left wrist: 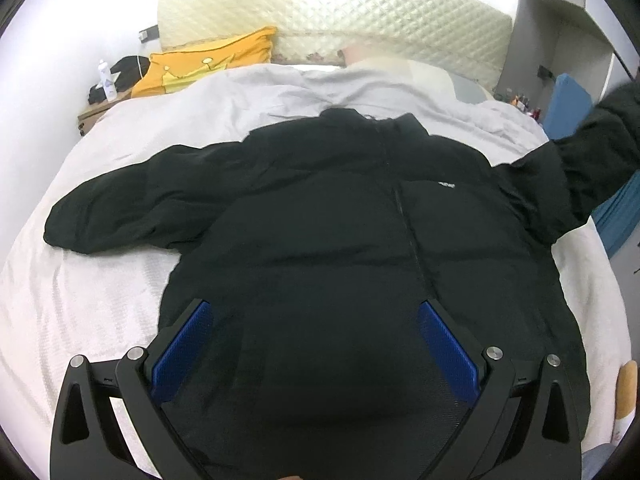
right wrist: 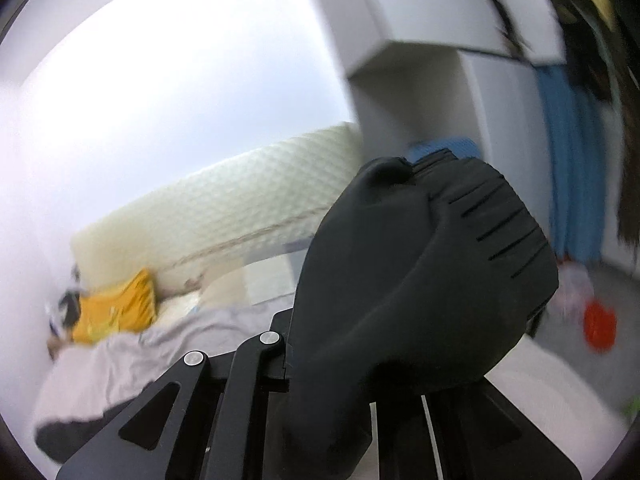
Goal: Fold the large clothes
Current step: 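Lift the gripped sleeve with the right gripper and carry it across the jacket body, then lower the sleeve onto the jacket front and open the right gripper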
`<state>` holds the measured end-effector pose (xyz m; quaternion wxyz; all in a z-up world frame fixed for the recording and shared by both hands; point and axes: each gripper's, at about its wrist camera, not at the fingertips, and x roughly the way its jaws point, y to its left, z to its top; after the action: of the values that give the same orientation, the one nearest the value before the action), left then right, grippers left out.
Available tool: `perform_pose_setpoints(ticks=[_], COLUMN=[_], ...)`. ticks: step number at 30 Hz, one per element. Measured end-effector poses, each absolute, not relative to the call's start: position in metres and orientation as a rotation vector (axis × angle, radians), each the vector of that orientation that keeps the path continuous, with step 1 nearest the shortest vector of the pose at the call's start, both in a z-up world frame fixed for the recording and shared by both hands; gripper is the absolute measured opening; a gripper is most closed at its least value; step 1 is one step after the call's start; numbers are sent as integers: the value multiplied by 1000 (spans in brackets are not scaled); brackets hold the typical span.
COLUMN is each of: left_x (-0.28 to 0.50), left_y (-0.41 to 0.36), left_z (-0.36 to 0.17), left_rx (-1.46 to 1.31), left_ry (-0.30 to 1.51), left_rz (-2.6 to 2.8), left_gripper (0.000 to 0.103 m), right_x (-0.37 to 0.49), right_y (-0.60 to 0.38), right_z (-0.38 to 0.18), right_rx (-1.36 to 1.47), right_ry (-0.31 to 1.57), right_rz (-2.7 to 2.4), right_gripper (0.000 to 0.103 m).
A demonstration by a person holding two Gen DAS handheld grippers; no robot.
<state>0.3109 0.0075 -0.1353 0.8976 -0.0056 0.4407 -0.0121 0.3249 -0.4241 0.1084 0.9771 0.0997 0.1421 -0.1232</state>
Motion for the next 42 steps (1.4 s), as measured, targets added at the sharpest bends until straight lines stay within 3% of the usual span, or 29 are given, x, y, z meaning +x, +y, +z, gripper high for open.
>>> perform_pose_setpoints(ticks=[9,17,24,31,33,36,37,40,42], left_x=[312,310,312,313,313,313,313,310,306], left_y=[56,94,113,116,114,110,109,107,106], left_z=[-138,-133,-136,-138,-137,-134,-133,-126,-121], left_rx=[-130,-210,-258,-255,-250,-231,-224,-212,-208], left_ry=[904,847,843,840,842,840,838,831,822], left_rz=[-56,-30,-23,-24,-25,-15,-12,0,3], left_gripper=[102,102,102,102,102,102,102,102,102], right_x=[391,422,427,418,418,411,409,397,387], right_y=[-239,-91,-39,-6,-11,-13,-14,-21,-29], right_z=[99,-18,-129,-178,-176,-174,-172,-164,-154], right_rx=[50,-179,-259,-281,-248,-216,-206,-179,-152], right_ry=[293,442,597,691,711,746,752,751,753], right_rz=[30,236,333,353,373,394,408,431,450], right_gripper=[9,9,11,14,19,35,48,66,66])
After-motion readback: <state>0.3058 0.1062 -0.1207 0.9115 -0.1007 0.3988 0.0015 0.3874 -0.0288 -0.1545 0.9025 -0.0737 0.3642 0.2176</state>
